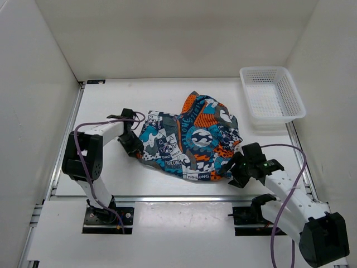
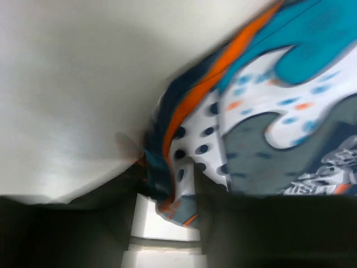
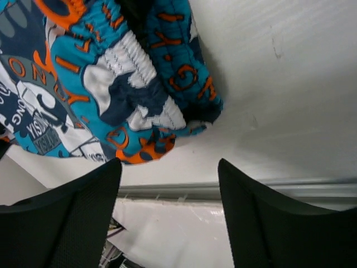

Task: Fold and stack the shorts
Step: Flatten the shorts out

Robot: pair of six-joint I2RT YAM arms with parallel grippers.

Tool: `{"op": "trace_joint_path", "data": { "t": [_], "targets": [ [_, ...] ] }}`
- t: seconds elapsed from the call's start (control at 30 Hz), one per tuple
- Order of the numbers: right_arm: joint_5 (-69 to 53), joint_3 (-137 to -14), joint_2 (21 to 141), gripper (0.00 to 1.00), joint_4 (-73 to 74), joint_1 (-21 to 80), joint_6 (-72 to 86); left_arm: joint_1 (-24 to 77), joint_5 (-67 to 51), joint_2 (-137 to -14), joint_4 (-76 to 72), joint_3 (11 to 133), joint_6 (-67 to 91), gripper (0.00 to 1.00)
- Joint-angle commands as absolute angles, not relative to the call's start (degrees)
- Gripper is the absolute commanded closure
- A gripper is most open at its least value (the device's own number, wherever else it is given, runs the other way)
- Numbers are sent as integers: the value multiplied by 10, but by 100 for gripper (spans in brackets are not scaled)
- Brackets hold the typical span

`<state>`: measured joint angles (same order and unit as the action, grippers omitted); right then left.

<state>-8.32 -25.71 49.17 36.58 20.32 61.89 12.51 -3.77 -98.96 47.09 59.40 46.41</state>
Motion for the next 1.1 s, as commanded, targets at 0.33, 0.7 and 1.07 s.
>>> {"op": "trace_joint_path", "data": {
  "t": [0.33, 0.7, 1.07],
  "targets": [
    [69, -386, 677, 100, 245, 179, 522, 128, -33, -994, 472, 734, 445, 90],
    [44, -1023, 894, 100, 395, 128, 338, 67, -29, -1067, 685, 1329, 396, 90],
    [-26, -638, 677, 100, 409, 134, 346, 85, -20, -839, 573, 822, 378, 90]
  ]
}}
